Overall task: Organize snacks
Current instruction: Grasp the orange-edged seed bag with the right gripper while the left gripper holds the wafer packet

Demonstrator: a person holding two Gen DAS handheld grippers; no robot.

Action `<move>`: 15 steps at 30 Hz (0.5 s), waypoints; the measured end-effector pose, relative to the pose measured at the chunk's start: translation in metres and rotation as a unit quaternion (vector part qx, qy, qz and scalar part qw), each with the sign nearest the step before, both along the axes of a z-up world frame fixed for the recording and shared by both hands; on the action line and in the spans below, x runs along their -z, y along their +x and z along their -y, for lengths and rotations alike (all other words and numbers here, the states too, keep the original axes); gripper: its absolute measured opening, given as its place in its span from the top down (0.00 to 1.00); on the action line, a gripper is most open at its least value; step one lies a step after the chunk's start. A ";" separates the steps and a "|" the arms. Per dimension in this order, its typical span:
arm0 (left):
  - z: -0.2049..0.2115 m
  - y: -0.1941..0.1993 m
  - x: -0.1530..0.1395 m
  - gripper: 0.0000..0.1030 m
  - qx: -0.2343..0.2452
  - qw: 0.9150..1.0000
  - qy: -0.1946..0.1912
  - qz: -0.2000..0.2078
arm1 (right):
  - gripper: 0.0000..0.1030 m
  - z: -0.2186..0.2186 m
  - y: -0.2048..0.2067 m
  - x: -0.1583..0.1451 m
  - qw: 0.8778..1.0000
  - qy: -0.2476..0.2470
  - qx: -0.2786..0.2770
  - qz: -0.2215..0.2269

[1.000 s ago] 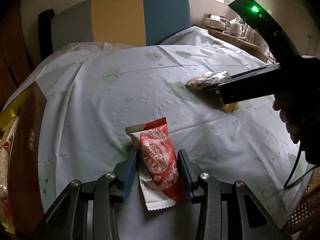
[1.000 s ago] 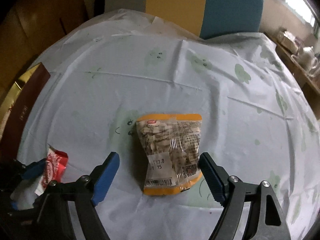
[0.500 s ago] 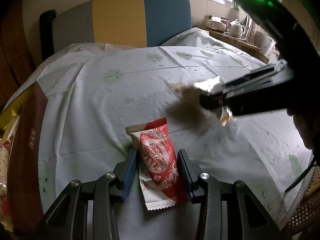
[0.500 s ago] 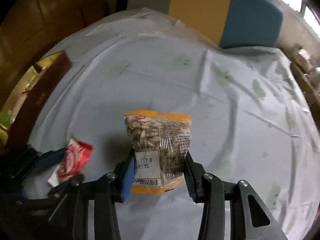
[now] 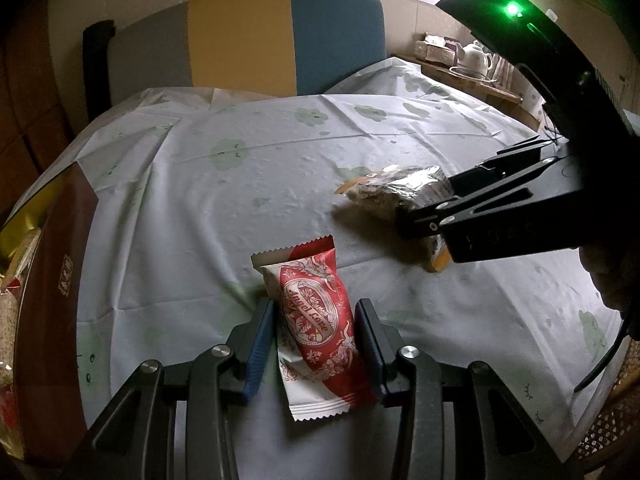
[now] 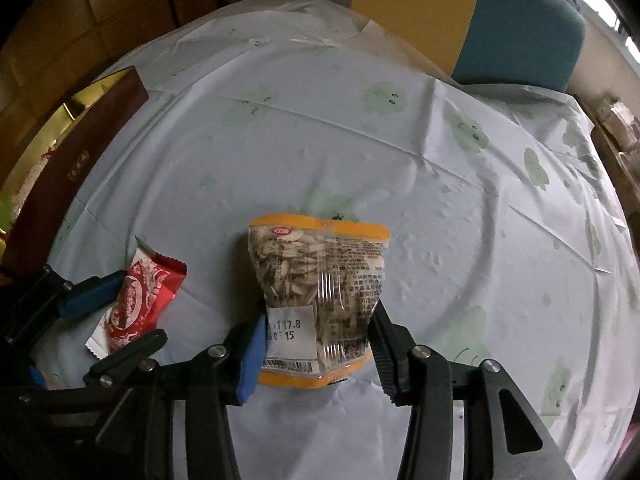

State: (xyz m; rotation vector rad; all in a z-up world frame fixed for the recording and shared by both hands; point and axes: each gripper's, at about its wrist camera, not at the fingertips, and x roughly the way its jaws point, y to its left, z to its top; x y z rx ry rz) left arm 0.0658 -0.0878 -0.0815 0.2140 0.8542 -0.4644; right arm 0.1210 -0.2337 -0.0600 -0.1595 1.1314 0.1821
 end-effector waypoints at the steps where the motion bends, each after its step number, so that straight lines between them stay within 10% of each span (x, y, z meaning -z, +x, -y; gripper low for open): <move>1: 0.000 0.000 0.000 0.59 0.000 1.000 0.000 -0.001 | 0.53 -0.001 0.000 0.000 1.000 0.001 0.000 0.000; 15: -0.009 0.000 -0.018 0.63 0.004 0.999 -0.011 -0.050 | 0.53 -0.004 -0.004 0.004 1.000 -0.007 -0.008 0.008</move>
